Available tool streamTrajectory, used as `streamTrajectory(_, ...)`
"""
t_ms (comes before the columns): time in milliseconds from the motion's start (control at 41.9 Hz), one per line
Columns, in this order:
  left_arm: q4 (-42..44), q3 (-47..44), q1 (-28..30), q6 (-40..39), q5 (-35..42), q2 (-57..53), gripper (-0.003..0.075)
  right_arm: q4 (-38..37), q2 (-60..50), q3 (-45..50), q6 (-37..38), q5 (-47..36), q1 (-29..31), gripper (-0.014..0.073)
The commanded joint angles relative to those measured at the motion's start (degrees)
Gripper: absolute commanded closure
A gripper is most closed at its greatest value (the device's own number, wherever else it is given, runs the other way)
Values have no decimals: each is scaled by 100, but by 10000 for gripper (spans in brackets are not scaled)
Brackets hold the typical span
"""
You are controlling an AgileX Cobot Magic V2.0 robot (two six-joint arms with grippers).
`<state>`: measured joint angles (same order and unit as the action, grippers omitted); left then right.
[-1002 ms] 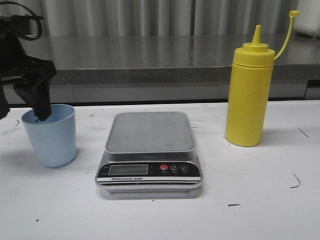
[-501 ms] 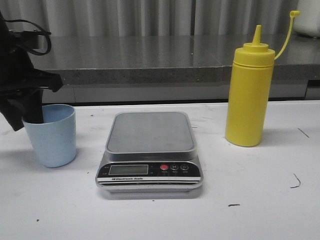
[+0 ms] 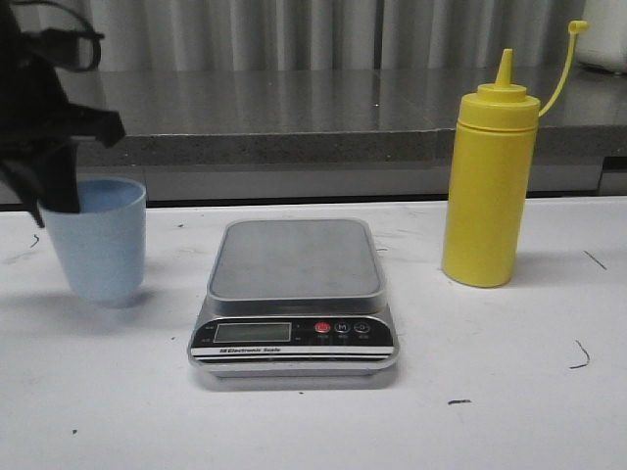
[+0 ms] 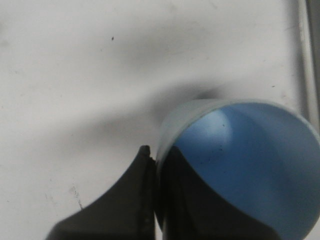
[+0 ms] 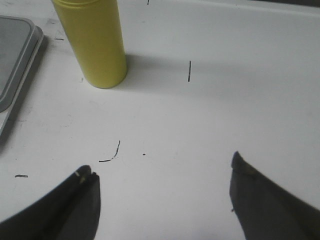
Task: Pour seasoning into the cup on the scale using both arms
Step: 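Lift the blue cup with the left gripper and lower it onto the scale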
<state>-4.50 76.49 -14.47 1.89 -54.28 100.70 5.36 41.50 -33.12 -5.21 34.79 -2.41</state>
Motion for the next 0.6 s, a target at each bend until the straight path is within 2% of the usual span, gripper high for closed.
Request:
streamTrajectory(0,-57,575,-262,36,-133,-426,740,-40,22,-198,-62,-365,-8,34)
streamTrajectory(310,-44,1918,-1123,-86,-220,70,741,-40,22,-198,-62,-365,-8,34)
streamTrajectory(572,-44,2770,-1426,-124,-589,948,740,-40,22,-198,-62,-365,-8,34)
